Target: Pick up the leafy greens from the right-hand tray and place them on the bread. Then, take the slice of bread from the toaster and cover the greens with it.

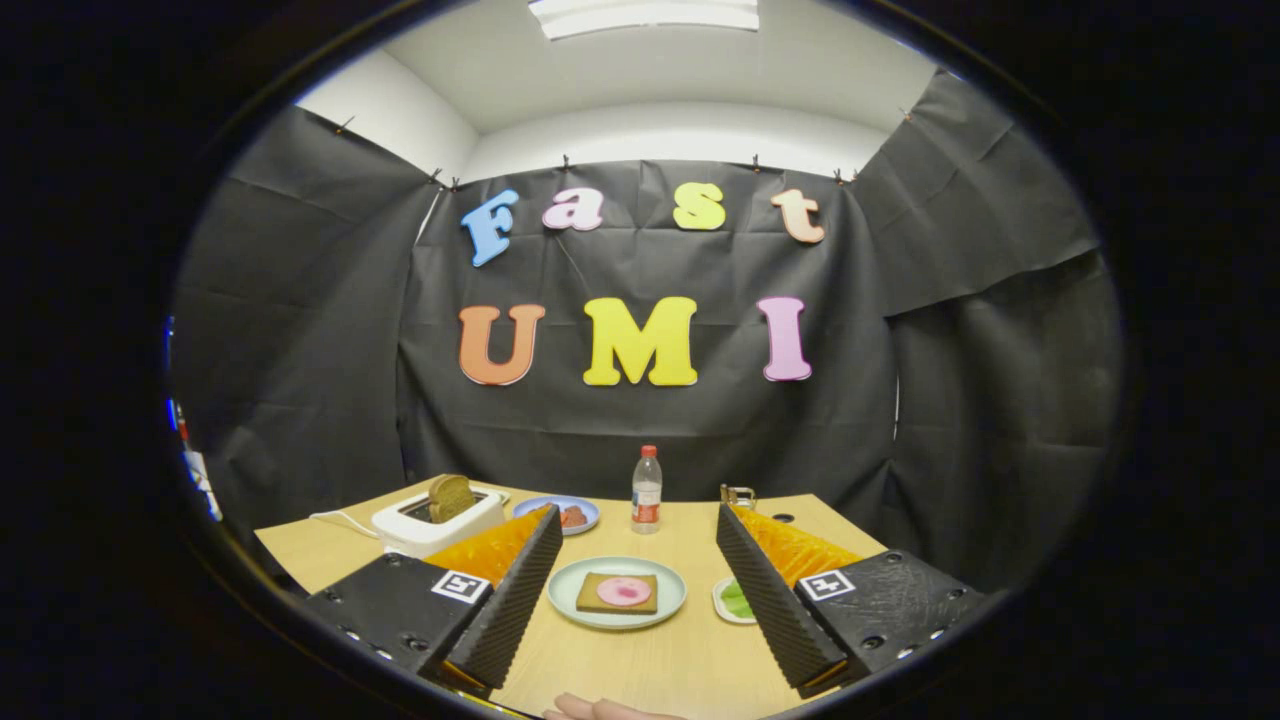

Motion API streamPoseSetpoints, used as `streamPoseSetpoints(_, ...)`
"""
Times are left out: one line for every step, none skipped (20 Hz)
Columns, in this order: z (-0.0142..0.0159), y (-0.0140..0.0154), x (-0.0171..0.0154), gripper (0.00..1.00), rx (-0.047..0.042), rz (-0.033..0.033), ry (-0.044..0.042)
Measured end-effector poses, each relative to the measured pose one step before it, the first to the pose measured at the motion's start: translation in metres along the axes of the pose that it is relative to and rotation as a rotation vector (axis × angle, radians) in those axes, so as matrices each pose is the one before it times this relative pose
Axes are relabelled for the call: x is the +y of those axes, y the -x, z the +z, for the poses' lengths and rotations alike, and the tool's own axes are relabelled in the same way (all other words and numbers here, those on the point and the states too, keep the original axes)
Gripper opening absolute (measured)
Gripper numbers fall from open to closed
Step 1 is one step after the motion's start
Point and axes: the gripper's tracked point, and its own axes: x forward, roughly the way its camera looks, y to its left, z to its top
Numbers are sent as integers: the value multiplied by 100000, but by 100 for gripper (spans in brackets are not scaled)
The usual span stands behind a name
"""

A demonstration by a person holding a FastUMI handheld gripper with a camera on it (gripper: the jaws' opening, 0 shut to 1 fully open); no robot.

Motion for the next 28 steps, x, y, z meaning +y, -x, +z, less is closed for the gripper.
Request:
streamPoseSetpoints(-294, -213, -83, 96, 150, 720, -659)
streamPoseSetpoints(-258, -310, -130, 96, 417, 757, -322)
streamPoseSetpoints(-326, -491, -203, 96, 561, 775, -342)
streamPoseSetpoints(-194, -431, -282, 96, 265, 395, 112)
streamPoseSetpoints(-193, -365, -579, 96, 302, -386, 458)
streamPoseSetpoints(-101, -380, -608, 96, -72, -310, 231)
streamPoseSetpoints(-184, -504, -456, 96, 494, -64, -56)
streamPoseSetpoints(-186, -525, -462, 96, 925, 533, -493)
streamPoseSetpoints(-208, -579, -532, 96, 1096, 289, -621)
streamPoseSetpoints(-23, -582, -839, 96, 691, -232, -536)
streamPoseSetpoints(74, -508, -991, 96, 372, -785, -227)
streamPoseSetpoints(97, -592, -1122, 96, 418, -1213, 170)
streamPoseSetpoints(-10, -750, -1195, 96, 254, -1245, 672)
streamPoseSetpoints(-189, -827, -1389, 96, 674, -2400, 1136)
streamPoseSetpoints(-337, -794, -1622, 96, 689, -2604, 1094)
streamPoseSetpoints(-450, -962, -1394, 96, 1065, -2241, 846)
streamPoseSetpoints(-580, -1083, -1235, 96, 1339, -1603, 76)
streamPoseSetpoints(-683, -1144, -1174, 96, 1854, -1162, -63)
streamPoseSetpoints(-733, -1241, -1143, 96, 2034, -728, 18)
streamPoseSetpoints(-894, -1328, -1179, 96, 2654, -948, -396)
streamPoseSetpoints(-1001, -1421, -995, 96, 3483, -738, -226)
streamPoseSetpoints(-999, -1346, -808, 96, 3153, 447, -482)
streamPoseSetpoints(-886, -1378, -890, 96, 3411, -1051, -771)
streamPoseSetpoints(-1047, -1438, -773, 97, 3575, -632, -908)
streamPoseSetpoints(-1108, -1290, -517, 96, 3667, 19, -1112)
streamPoseSetpoints(-1074, -1343, -344, 96, 3929, 522, -1231)
streamPoseSetpoints(-1329, -1332, -268, 95, 4934, 64, -803)
streamPoseSetpoints(-1068, -1394, -454, 96, 4583, -128, -1425)
